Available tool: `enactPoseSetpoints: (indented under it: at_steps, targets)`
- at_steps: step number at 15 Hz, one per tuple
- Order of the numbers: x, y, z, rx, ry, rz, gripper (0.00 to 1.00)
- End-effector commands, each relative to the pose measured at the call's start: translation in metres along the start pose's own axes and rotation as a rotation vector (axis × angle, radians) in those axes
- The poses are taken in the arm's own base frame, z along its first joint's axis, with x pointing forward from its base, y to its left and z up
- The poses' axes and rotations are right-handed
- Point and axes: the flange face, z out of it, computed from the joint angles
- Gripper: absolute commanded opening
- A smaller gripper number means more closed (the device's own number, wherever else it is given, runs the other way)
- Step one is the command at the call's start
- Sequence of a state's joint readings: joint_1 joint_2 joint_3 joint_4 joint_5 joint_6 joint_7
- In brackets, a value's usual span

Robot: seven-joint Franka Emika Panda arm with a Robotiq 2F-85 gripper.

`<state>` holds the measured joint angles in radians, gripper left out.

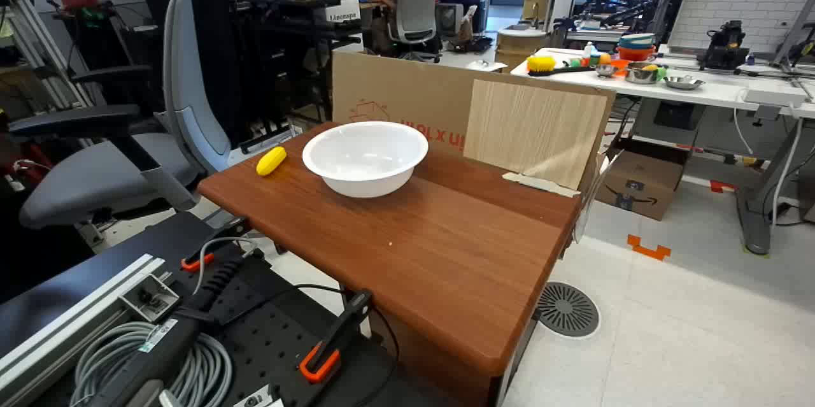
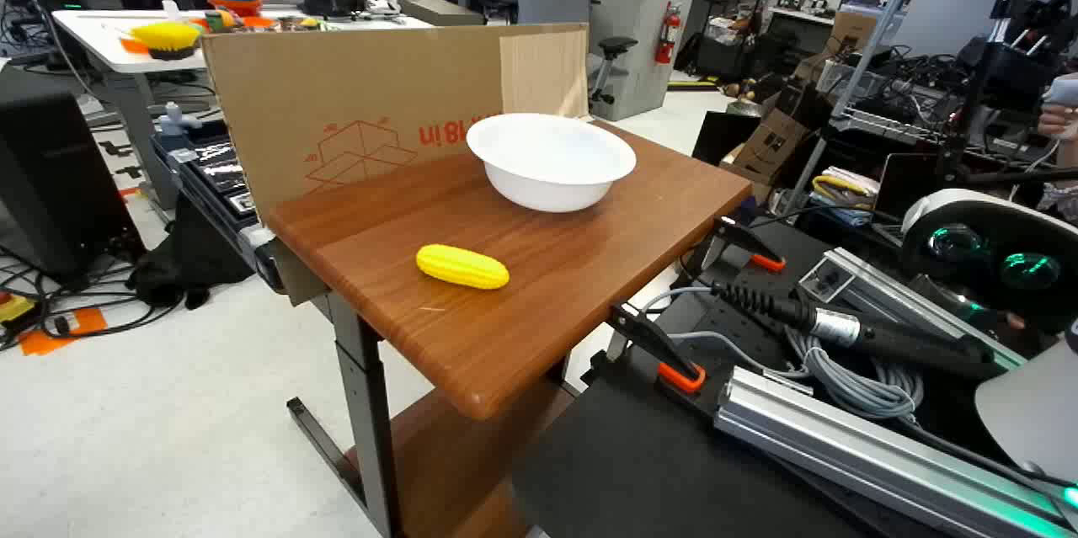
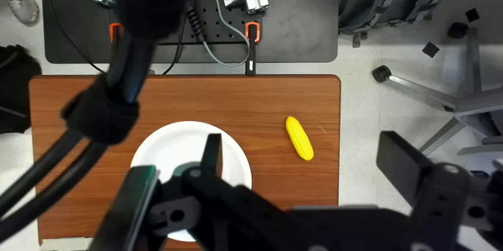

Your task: Pick the object and put it in the bowl

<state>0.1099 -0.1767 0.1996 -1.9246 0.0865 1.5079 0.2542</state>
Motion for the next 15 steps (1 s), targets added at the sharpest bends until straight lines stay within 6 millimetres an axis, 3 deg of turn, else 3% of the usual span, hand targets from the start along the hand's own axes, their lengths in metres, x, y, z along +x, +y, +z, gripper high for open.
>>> enactPoseSetpoints:
  at_steps: [1, 9, 13, 15]
  targets:
    - [0.000, 0.000, -0.001, 0.000, 0.000, 0.000, 1.00]
    - [0.006, -0.005, 0.000, -0.013, 0.035, 0.000, 1.00]
    - [0.037, -0.026, 0.010, -0.006, 0.125, 0.010, 1.00]
    - [0.063, -0.042, 0.027, 0.015, 0.167, 0.019, 1.00]
